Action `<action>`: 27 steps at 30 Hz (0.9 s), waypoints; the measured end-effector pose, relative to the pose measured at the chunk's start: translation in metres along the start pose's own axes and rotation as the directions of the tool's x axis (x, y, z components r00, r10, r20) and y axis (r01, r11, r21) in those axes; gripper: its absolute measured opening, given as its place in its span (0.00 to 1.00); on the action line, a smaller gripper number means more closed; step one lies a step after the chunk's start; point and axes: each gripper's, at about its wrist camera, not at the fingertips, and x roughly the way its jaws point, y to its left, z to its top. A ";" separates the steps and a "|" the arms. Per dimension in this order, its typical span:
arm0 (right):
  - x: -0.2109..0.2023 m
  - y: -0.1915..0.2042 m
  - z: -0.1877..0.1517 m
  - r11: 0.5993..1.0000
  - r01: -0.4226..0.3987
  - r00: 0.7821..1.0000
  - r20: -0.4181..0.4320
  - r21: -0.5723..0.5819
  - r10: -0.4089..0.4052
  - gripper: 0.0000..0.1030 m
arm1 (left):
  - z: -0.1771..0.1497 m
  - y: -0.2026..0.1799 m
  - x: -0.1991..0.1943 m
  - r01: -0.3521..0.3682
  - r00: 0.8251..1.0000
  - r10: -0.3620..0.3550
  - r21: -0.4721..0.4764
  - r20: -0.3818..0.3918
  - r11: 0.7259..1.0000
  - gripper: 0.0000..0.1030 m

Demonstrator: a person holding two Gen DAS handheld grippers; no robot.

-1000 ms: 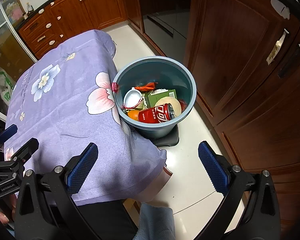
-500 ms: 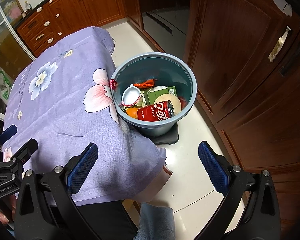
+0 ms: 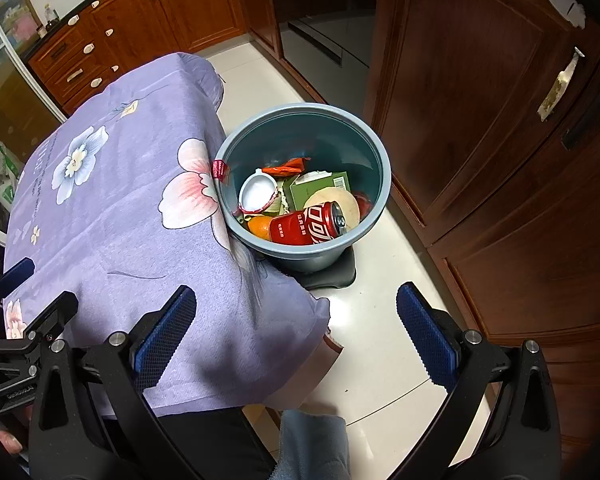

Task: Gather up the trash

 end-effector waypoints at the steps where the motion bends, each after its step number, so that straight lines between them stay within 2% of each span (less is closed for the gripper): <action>1: 0.000 -0.001 0.000 1.000 0.000 1.000 0.000 0.001 0.000 0.93 | 0.000 0.000 0.000 -0.002 1.000 0.002 0.003 0.001 1.000 0.96; 27: 0.002 -0.006 0.003 1.000 0.002 1.000 0.001 0.002 -0.002 0.93 | 0.004 -0.002 -0.004 -0.029 1.000 0.029 0.029 0.012 0.999 0.96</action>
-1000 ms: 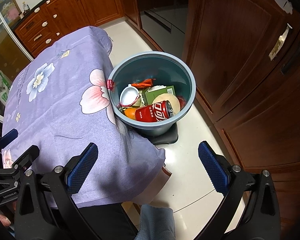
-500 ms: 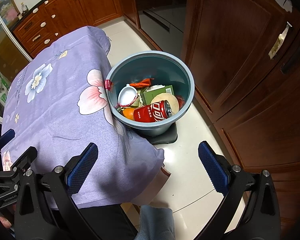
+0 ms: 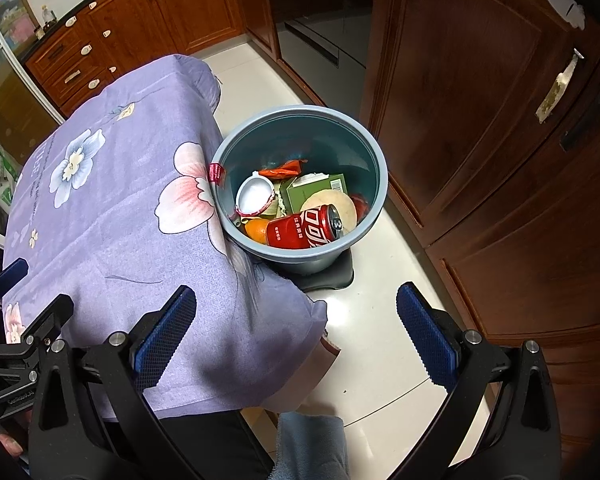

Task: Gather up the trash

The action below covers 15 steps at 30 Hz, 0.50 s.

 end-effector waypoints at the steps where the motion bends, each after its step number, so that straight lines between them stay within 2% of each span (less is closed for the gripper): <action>1: -0.001 0.001 0.002 1.000 0.001 1.000 0.000 -0.001 -0.001 0.93 | 0.000 0.000 0.000 -0.002 1.000 0.002 0.002 0.001 1.000 0.96; 15: -0.006 0.002 0.009 1.000 0.007 1.000 0.005 0.000 -0.007 0.93 | 0.003 0.001 -0.002 -0.012 1.000 0.012 0.011 0.006 1.000 0.96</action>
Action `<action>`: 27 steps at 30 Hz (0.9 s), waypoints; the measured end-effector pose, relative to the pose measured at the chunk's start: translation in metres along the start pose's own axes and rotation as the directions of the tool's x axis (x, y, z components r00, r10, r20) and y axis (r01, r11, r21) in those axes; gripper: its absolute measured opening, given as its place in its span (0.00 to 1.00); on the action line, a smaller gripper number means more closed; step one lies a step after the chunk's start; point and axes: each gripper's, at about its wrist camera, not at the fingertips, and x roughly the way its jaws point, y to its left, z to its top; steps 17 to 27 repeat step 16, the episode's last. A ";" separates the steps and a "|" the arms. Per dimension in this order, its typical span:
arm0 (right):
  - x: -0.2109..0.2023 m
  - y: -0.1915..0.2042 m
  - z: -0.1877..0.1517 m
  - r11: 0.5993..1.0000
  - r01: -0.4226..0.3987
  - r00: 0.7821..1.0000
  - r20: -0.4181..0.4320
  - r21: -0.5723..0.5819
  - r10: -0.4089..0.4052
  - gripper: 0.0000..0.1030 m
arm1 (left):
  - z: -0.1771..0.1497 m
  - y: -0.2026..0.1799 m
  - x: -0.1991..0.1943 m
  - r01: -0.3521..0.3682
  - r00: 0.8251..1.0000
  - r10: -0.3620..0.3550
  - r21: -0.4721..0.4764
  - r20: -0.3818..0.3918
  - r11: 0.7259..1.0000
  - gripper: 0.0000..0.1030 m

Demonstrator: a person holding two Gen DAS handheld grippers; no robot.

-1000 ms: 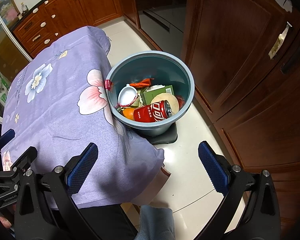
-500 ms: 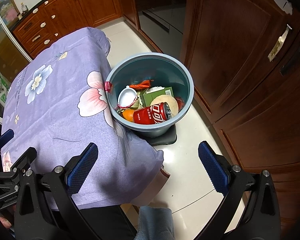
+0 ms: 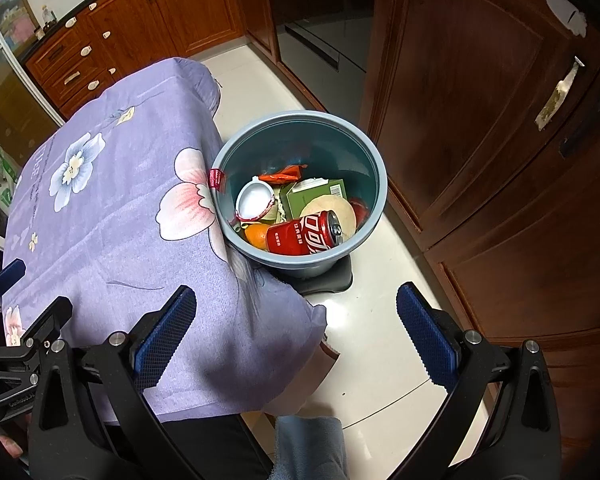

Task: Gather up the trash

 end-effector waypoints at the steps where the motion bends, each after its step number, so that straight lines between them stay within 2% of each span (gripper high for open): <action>1: 0.000 0.000 0.000 1.000 0.000 1.000 0.000 0.000 0.000 0.93 | 0.000 0.000 0.000 0.001 1.000 -0.001 0.002 0.000 1.000 0.96; 27: 0.002 -0.002 0.001 1.000 0.006 1.000 -0.005 0.002 -0.006 0.93 | 0.002 0.004 0.006 -0.010 1.000 0.010 -0.018 -0.024 1.000 0.96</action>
